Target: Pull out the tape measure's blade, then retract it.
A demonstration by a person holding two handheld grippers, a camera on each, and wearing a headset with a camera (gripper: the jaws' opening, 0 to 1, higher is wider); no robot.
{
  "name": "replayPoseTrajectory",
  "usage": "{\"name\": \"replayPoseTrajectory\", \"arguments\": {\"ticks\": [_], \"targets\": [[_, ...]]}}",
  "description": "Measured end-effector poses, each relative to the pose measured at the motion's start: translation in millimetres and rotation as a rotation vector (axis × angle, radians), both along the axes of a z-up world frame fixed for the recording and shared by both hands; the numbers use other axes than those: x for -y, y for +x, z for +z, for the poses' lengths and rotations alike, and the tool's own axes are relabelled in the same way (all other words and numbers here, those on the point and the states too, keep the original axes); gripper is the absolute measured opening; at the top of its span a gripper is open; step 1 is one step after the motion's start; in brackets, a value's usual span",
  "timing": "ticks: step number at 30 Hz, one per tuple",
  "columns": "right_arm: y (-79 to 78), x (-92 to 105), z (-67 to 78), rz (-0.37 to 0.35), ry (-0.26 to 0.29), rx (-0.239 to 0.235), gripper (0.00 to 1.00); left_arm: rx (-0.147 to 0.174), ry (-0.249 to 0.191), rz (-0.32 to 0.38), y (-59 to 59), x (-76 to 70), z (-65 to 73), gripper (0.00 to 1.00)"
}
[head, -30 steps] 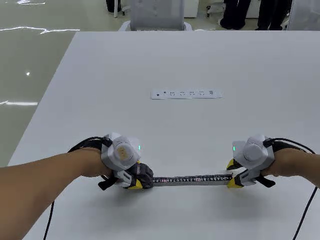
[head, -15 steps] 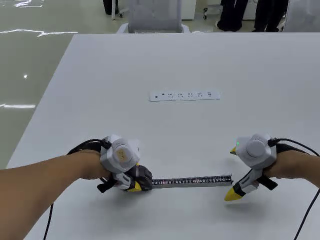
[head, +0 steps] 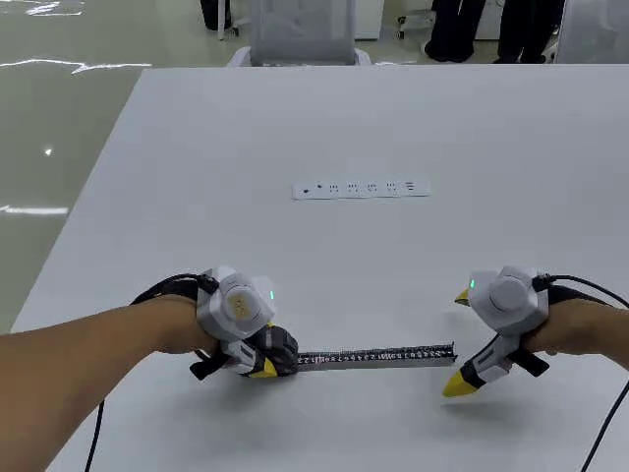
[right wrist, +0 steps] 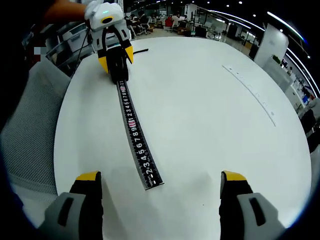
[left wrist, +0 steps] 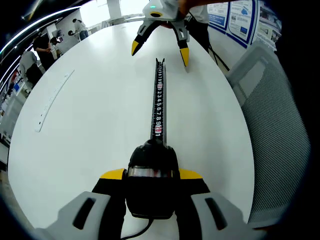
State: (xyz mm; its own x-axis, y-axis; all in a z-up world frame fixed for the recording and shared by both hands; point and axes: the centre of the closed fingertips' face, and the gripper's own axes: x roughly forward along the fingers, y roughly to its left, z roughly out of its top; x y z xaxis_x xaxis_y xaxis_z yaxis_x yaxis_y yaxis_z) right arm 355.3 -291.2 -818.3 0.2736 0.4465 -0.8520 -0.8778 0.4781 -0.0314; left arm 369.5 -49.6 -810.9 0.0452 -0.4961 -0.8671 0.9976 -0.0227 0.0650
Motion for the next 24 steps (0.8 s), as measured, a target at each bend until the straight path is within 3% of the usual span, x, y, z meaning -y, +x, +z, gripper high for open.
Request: {"name": "replayPoseTrajectory", "arguments": {"ticks": [5, 7, 10, 13, 16, 20, 24], "targets": [[4.3, 3.3, 5.4, -0.069, 0.045, 0.03, 1.0, 0.001, -0.016, 0.002, 0.6, 0.3, 1.1, 0.34], [2.7, 3.8, 6.6, -0.092, 0.062, 0.029, 1.0, -0.018, -0.033, 0.036, 1.6, -1.1, 0.6, 0.35], [2.6, 4.8, 6.4, -0.116, 0.076, 0.037, 1.0, -0.004, -0.011, 0.032, 1.8, -7.2, -2.7, 0.37], [0.9, 6.0, 6.4, -0.132, 0.082, 0.042, 1.0, -0.034, -0.051, 0.102, 6.4, -8.7, 3.2, 0.51], [-0.5, 10.5, 4.0, -0.15, 0.073, 0.045, 1.0, -0.039, -0.089, 0.153, 13.1, -9.7, 12.5, 0.6], [-1.4, 11.8, 3.2, -0.171, 0.08, 0.047, 1.0, -0.026, -0.124, 0.204, 18.5, -11.4, 17.9, 0.72], [0.0, 11.6, 5.9, -0.176, 0.087, 0.063, 1.0, -0.021, -0.185, 0.302, 24.8, -15.1, 23.3, 0.88]]}}
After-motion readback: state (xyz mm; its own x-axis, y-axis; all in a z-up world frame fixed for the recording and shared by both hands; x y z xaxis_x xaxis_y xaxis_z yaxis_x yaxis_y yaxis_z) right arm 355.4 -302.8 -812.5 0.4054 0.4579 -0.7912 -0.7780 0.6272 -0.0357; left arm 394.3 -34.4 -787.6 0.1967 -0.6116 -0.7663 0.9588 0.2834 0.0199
